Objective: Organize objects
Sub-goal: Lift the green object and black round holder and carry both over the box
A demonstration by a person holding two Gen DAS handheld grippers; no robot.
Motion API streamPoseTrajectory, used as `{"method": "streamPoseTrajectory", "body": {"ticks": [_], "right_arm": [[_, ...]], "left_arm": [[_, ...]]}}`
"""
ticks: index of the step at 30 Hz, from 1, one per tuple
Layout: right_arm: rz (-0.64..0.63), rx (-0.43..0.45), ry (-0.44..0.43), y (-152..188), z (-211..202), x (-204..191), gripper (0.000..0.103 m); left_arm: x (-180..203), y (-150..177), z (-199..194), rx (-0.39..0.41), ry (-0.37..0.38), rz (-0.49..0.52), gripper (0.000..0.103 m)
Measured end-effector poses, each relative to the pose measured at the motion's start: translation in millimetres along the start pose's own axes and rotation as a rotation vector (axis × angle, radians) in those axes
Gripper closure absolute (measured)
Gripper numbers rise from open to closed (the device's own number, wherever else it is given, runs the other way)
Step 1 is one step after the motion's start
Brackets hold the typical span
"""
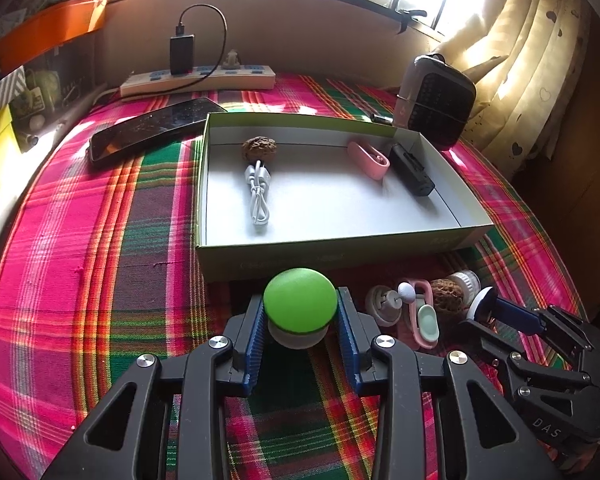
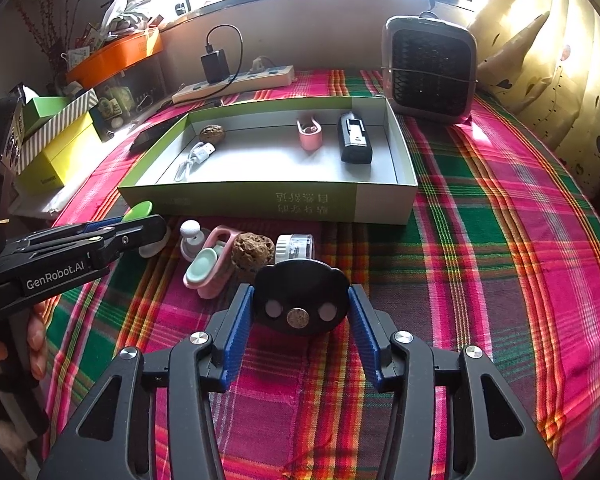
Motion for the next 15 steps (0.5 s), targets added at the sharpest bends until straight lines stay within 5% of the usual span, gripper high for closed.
{"method": "streamPoseTrajectory", "body": {"ticks": [15], "right_arm": [[-0.002,0.005,0.000,1.2,-2.2,0.4,0.054]], "left_arm": [[-3.8,0.6,-1.7,0.005,-0.019,-0.005,0.072]]}}
Point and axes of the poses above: each gripper's, at about its wrist camera, not at the fingertips, and z roughly the way its jaws point, x to its right, y to its underside, the point moved 3 cm from there along z, roughly the way its jaws point, and after that the axes turned 10 degrees about z, right-handed, at the moved point
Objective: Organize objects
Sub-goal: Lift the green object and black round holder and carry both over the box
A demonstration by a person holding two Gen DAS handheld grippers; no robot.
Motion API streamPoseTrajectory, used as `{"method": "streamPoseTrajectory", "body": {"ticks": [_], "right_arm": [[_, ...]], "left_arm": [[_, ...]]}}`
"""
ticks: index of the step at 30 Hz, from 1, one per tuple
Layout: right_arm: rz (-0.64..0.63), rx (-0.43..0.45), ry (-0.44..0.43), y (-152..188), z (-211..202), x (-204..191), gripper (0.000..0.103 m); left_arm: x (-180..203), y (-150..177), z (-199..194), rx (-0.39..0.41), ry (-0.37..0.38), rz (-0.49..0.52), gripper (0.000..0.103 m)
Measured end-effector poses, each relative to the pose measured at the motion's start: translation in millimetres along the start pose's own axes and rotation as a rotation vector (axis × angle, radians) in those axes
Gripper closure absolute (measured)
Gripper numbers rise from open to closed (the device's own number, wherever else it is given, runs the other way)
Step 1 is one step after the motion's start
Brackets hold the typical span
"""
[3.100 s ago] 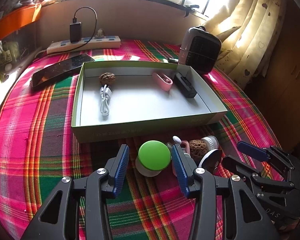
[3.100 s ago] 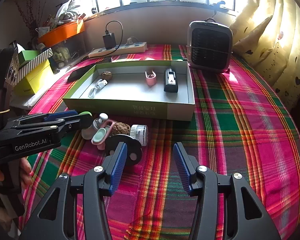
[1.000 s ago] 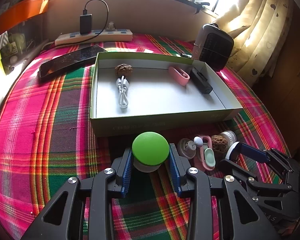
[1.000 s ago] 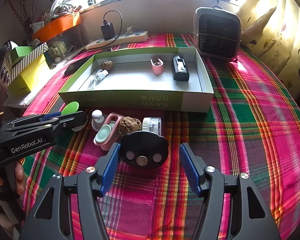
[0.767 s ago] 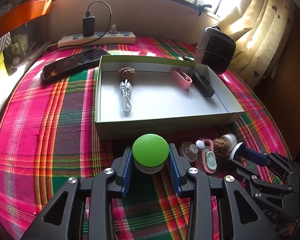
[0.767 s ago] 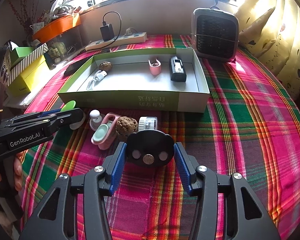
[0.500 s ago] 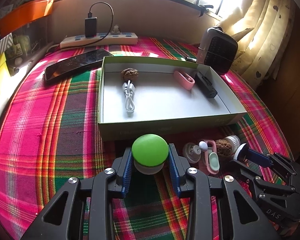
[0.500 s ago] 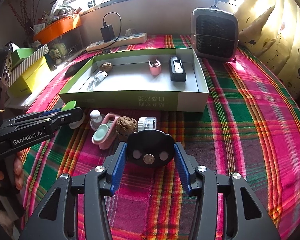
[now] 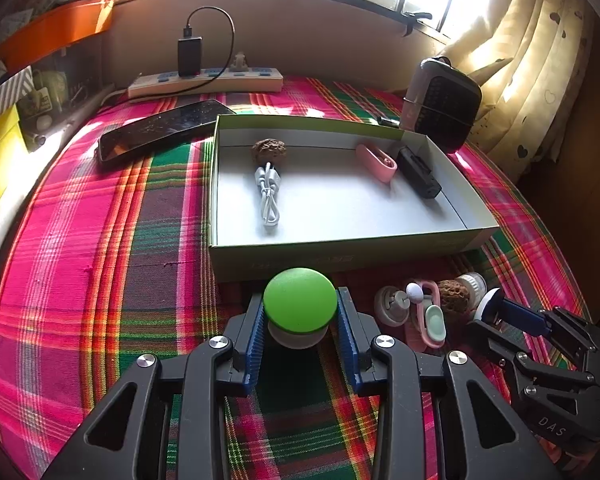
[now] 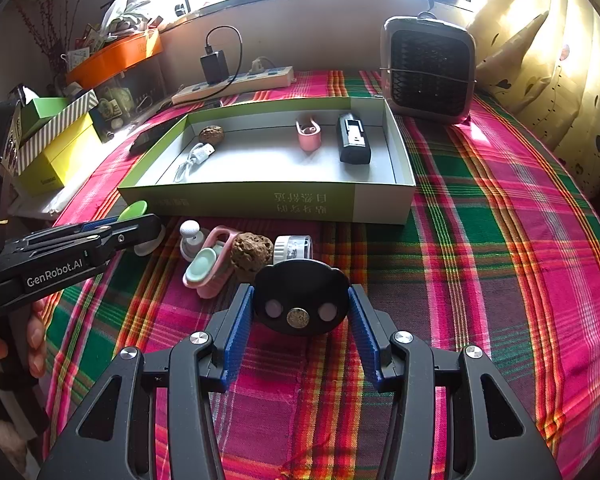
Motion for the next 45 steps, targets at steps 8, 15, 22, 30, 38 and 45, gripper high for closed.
{"method": "streamPoseTrajectory", "body": {"ticks": [8,15,22,30,38,45], "right_arm": [[-0.004,0.002,0.001,0.4,-1.2,-0.7,0.054],[0.001,0.015,-0.005,-3.1,-6.6,1.8,0.054],[0.012,0.025,-0.018,-8.5,-12.1,5.3,0.054],[0.007,0.044,-0.026,-13.8,-18.9,4.6,0.054],[0.009,0.069,-0.033,-25.8,-26.4,6.6,0.054],[0.010,0.095,-0.043,-47.3,-30.9,9.8,0.054]], "left_arm": [[-1.0,0.7,-5.2,0.008,-0.011,0.003,0.072],[-0.8,0.0,-10.9,0.019,-0.014,0.006,0.072],[0.6,-1.8,-18.6,0.033,-0.019,0.010,0.072],[-0.9,-5.3,-27.3,0.053,-0.020,0.004,0.072],[-4.4,-11.8,-32.6,0.065,-0.023,0.003,0.072],[-6.7,-19.4,-34.5,0.070,-0.034,0.005,0.072]]}}
Point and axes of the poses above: each gripper's, at about its wrist camera, not at the fingertips, and z roughly the way its jaws point, x to its right, y to its underside, the point moved 3 cm from there along z, roughly the way its jaws point, and after that the axes turned 10 degrees about z, right-handed, at the moved point
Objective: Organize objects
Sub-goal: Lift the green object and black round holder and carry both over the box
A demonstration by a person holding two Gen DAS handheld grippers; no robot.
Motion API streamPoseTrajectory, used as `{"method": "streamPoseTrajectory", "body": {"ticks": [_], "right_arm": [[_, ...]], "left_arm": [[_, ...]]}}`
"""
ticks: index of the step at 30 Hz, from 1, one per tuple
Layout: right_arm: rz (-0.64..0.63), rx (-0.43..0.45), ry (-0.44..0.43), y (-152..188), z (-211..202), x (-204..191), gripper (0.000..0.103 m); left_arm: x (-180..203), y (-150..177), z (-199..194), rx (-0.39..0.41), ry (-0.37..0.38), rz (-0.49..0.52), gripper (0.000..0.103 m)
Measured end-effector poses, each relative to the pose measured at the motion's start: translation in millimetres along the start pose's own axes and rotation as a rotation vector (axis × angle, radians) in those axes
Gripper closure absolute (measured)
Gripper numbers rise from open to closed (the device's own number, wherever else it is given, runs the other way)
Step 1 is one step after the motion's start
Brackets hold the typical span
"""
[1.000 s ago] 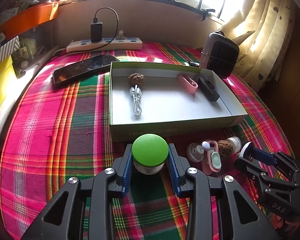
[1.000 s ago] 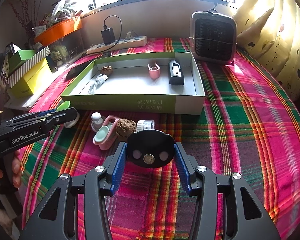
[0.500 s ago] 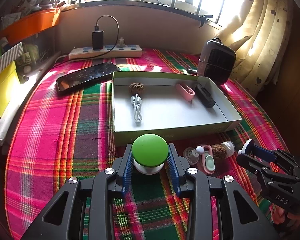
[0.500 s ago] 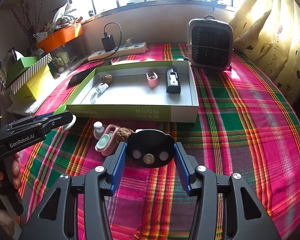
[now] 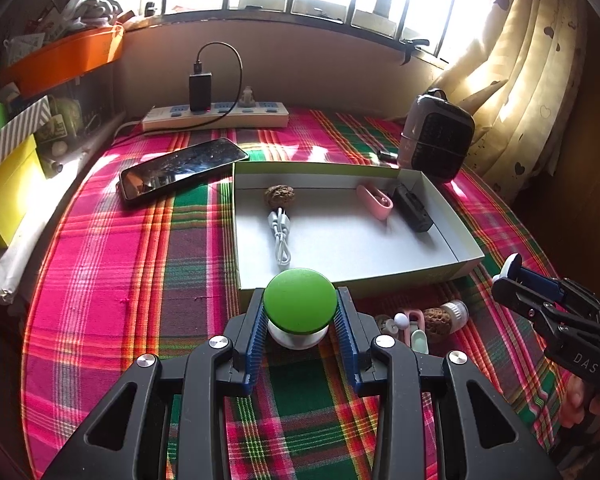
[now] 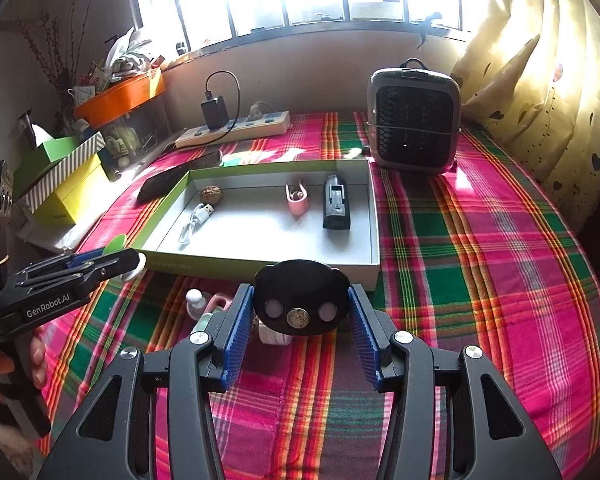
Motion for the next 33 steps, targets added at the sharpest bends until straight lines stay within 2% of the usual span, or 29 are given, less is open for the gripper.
{"method": "streamPoseTrajectory", "body": {"ticks": [11,22,33], "right_arm": [[-0.026,0.009,-0.011,-29.3,8.8,0.0,0.054],[-0.043,-0.014,0.003,-53.7,36.1,0.8,0.054],[-0.026,-0.089,0.017,-50.4,68.3,11.2,0.054]], "left_arm": [[-1.7,-13.7,4.7,0.002,0.006,-0.005,0.072],[-1.7,-30.4,19.2,-0.002,0.006,-0.001,0.072],[3.4,-43.1,47.8,-0.040,0.017,0.022,0.072]]}}
Point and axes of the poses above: each gripper's, at about its wrist camera, not at the fingertips, and z roughly the way its jaws point, x to its right, y to its underside, the point moved 3 cm from there along z, roughly the way its jaws point, and after that the axes turned 10 degrees about z, right-handed, at the moved point
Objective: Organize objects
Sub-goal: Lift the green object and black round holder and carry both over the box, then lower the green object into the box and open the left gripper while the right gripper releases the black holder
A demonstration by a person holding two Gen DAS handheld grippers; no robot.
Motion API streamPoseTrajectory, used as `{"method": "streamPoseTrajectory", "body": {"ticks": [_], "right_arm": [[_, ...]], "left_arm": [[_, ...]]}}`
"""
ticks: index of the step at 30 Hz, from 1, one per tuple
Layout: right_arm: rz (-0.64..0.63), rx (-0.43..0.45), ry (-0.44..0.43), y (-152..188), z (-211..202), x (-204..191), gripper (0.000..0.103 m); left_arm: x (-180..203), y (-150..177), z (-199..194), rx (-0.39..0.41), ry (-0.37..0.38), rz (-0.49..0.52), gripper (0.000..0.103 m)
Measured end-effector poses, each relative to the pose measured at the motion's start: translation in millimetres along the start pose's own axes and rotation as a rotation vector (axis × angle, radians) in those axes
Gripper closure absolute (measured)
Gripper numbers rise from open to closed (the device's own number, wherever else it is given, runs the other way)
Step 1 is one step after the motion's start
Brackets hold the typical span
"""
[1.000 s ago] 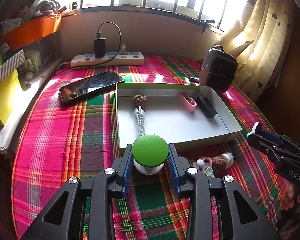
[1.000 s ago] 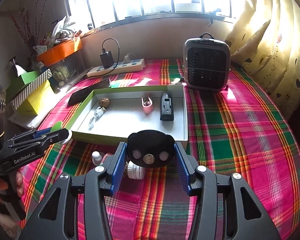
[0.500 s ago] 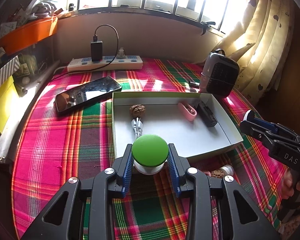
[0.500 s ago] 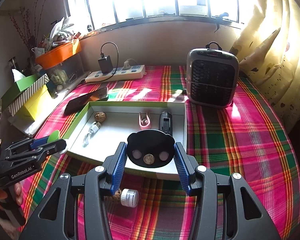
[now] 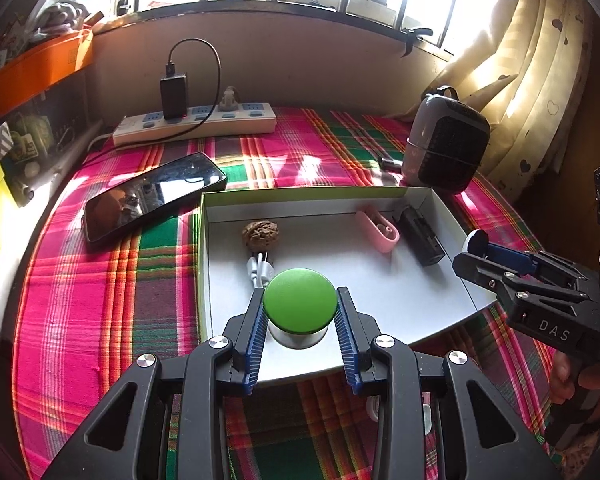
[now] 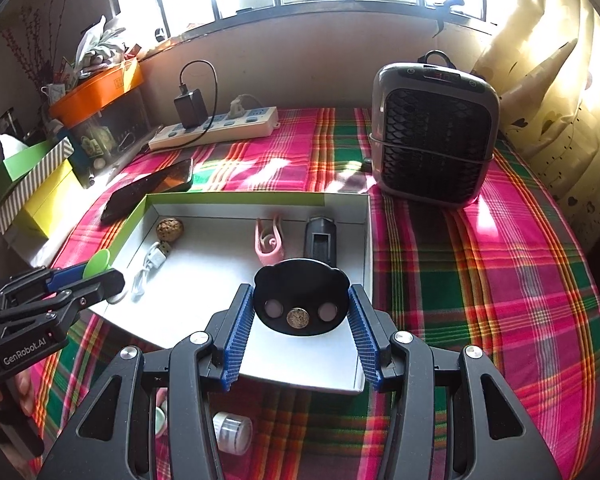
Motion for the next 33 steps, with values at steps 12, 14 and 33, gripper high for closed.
{"method": "streamPoseTrajectory", "body": {"ticks": [12,14,33], "right_arm": [[-0.014,-0.028,0.009,2.3,14.6,3.7,0.054],[-0.016,-0.027,0.010,2.6,14.7,2.8,0.054],[-0.032,-0.046,0.023,13.5,13.1,-4.3,0.054]], "left_arm": [[0.8,1.2,24.8,-0.044,-0.002,-0.004,0.072],[1.4,1.7,26.9,-0.049,-0.002,-0.005,0.072],[2.8,6.7,34.3,-0.060,-0.011,0.005,0.072]]}}
Point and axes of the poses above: each gripper's, at about its wrist camera, not at the fingertips, and z roughly the way its jaws point, x to its right, y to its underside, the point moved 3 cm from there along z, roughly the way its jaws point, and after that the axes turned 10 degrees about z, right-handed, at the moved point
